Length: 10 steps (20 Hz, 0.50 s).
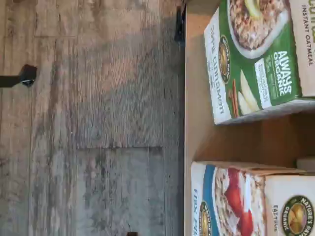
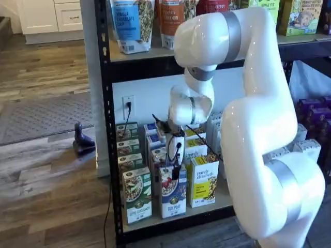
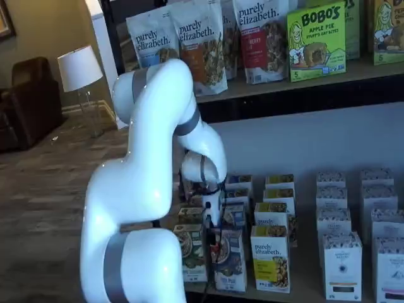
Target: Pick up the blue and white box that is on the bottom shelf, the second box from the left
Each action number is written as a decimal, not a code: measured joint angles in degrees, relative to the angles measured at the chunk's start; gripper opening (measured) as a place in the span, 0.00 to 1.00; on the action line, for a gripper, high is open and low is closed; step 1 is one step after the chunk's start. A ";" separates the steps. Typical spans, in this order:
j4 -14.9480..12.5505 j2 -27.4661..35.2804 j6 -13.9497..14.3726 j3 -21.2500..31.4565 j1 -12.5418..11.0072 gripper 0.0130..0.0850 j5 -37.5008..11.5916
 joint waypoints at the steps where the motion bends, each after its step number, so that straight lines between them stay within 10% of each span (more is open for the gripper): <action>1: -0.26 0.07 0.22 -0.35 -0.03 1.00 0.79; 10: -0.58 2.13 -0.71 -4.68 -1.53 1.00 5.67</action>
